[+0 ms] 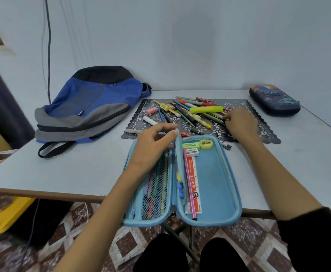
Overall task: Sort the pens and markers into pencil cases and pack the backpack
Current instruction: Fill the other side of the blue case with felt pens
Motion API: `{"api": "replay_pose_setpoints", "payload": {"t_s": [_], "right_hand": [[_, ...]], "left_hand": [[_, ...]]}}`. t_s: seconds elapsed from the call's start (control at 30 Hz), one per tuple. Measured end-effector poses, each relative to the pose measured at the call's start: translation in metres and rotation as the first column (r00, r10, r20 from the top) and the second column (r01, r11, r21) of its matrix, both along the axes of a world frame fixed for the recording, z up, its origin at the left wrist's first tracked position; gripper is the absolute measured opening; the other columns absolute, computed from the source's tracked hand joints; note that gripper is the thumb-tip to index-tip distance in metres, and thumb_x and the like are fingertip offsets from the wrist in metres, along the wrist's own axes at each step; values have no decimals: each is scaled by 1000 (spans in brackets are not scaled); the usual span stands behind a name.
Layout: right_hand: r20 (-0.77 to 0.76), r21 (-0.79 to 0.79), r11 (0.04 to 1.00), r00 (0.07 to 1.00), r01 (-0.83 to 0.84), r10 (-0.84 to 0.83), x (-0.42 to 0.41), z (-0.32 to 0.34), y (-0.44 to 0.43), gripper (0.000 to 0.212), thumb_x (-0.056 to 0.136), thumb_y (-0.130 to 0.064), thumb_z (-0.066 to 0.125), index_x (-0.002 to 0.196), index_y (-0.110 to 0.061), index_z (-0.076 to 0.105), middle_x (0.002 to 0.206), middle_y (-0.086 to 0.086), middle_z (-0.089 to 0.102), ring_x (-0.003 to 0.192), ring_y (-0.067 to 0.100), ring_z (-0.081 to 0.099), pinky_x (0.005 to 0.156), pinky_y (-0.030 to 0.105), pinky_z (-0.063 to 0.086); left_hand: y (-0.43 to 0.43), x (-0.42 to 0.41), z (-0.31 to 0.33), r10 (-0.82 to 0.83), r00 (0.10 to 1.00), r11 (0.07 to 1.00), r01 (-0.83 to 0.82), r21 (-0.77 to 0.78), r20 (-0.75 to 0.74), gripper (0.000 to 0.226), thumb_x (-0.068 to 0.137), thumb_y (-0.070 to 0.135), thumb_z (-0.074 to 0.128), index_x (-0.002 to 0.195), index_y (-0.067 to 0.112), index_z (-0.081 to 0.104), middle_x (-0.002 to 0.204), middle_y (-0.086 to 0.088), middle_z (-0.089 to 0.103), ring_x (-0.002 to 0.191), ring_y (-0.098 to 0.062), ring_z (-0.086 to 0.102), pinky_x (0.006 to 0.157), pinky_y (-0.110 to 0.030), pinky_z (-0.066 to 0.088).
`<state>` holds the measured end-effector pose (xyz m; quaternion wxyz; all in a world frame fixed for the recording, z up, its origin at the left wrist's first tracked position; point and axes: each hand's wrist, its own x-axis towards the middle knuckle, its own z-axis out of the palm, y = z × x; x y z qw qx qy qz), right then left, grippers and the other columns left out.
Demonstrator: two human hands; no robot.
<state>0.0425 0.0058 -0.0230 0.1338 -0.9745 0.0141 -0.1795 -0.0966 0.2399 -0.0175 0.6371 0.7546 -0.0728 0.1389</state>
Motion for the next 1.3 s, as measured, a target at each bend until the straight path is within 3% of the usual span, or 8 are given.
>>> {"api": "replay_pose_setpoints", "payload": {"t_s": [0.2, 0.4, 0.67, 0.83, 1.1, 1.2, 1.3], "right_hand": [[62, -68, 998, 998, -2, 6, -2, -2, -2, 17, 91, -20, 65, 104, -19, 75, 105, 12, 70, 102, 34, 62, 79, 35, 47], [53, 15, 1000, 999, -5, 4, 0, -6, -2, 22, 89, -31, 67, 95, -12, 77, 90, 10, 70, 88, 30, 63, 67, 31, 43], [51, 72, 996, 998, -44, 41, 4, -12, -7, 25, 87, -40, 67, 104, -23, 74, 111, 11, 59, 103, 31, 57, 71, 33, 40], [40, 17, 991, 991, -131, 130, 6, -14, -8, 27, 92, -34, 61, 117, -29, 70, 109, 9, 54, 105, 29, 54, 71, 33, 37], [96, 63, 993, 991, -104, 98, -2, -11, -1, 15, 85, -24, 64, 88, -14, 76, 89, 4, 55, 82, 23, 55, 62, 29, 36], [83, 99, 990, 992, -98, 90, -2, -12, 0, 17, 86, -25, 65, 87, -12, 75, 87, 1, 54, 77, 19, 51, 62, 29, 37], [105, 180, 982, 993, -65, 46, -4, -10, 0, 13, 83, -22, 67, 87, -13, 75, 89, 3, 65, 76, 18, 54, 63, 28, 36]], "left_hand": [[0, 1, -3, 0, 1000, 1000, 0, 5, -1, 19, 93, 16, 63, 110, 13, 71, 103, -2, 73, 86, -9, 68, 71, -20, 53], [0, 1, -3, 6, 1000, 1000, -6, 16, -5, 19, 93, 17, 63, 111, 14, 71, 102, -1, 73, 84, -8, 69, 73, -23, 55], [0, 0, -2, 2, 1000, 1000, -2, 15, -4, 20, 94, 17, 62, 111, 14, 70, 104, -1, 73, 84, -7, 69, 71, -20, 54], [0, 0, -3, 4, 1000, 1000, -4, 16, -7, 20, 94, 18, 62, 111, 15, 71, 104, 1, 73, 85, -7, 69, 71, -20, 54], [-1, -2, -1, -3, 1000, 1000, 3, 12, 6, 21, 94, 15, 61, 113, 11, 70, 104, -1, 72, 85, -5, 67, 68, -15, 51], [0, -1, -2, -2, 1000, 1000, 2, 19, 0, 21, 94, 17, 62, 113, 13, 70, 104, 0, 72, 86, -7, 68, 69, -17, 53], [0, -1, -2, 0, 1000, 1000, 0, 22, -5, 21, 94, 18, 62, 113, 14, 70, 104, 0, 72, 85, -8, 69, 71, -19, 54]]}}
